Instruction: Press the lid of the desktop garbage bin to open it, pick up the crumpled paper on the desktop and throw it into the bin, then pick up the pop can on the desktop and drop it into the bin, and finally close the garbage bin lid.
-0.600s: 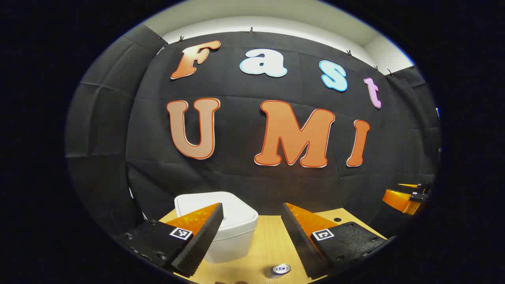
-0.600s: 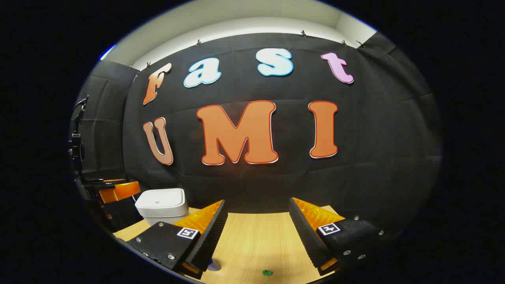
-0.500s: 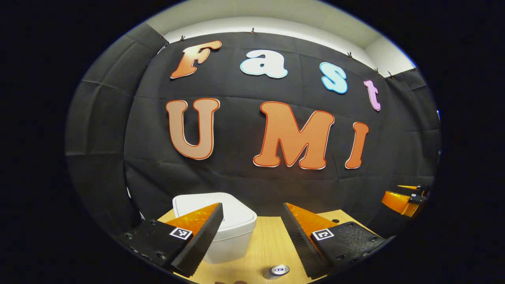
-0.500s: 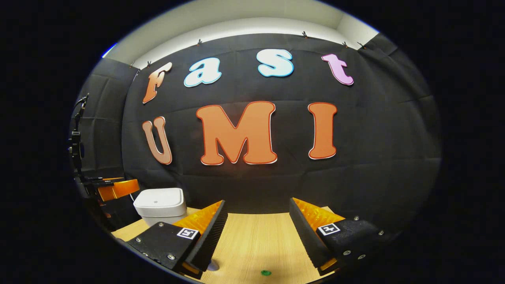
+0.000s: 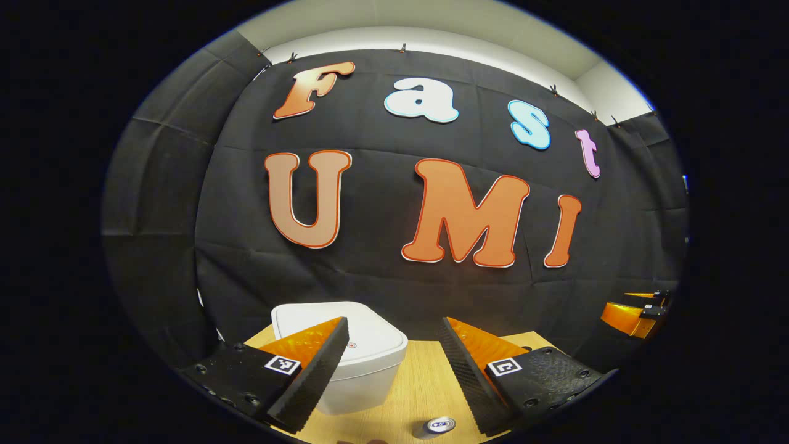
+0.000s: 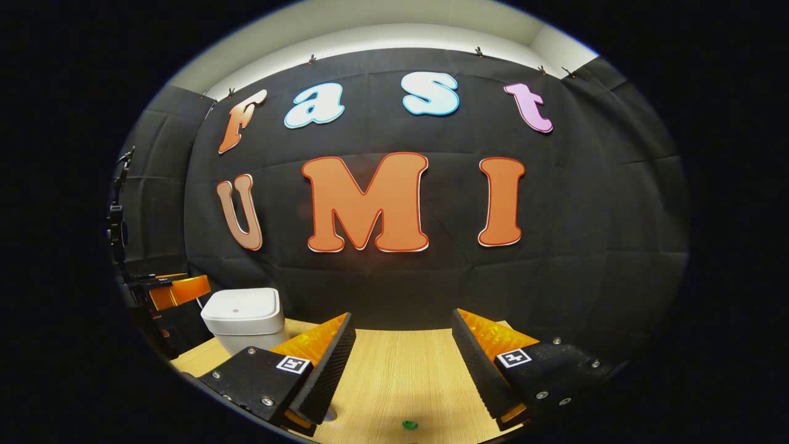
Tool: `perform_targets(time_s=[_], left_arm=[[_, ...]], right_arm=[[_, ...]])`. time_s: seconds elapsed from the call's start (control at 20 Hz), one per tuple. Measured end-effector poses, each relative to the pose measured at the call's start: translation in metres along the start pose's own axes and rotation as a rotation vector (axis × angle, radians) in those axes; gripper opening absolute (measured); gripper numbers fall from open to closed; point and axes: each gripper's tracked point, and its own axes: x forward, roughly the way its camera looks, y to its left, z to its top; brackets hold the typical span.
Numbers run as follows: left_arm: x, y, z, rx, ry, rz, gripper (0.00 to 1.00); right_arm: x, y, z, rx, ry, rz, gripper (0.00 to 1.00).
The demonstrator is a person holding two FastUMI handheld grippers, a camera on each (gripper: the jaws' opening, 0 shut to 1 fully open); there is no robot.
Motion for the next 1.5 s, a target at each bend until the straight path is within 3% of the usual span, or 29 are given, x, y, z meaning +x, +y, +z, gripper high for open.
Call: perform_targets(time_s=[0.75,1.5], left_arm=[[-0.038,-0.013,0.027,0.014,-0.072,-0.033,0.92],[-0.062,-0.006,0.023,-0.014,-0.048,-0.016,0.94]], right_arm=[[-0.036,-0.023,0.012,-0.004,-0.01,-0.063,0.94],[-0.059,-0.025,0.013,0.006,-0.001,-0.047,0.94]])
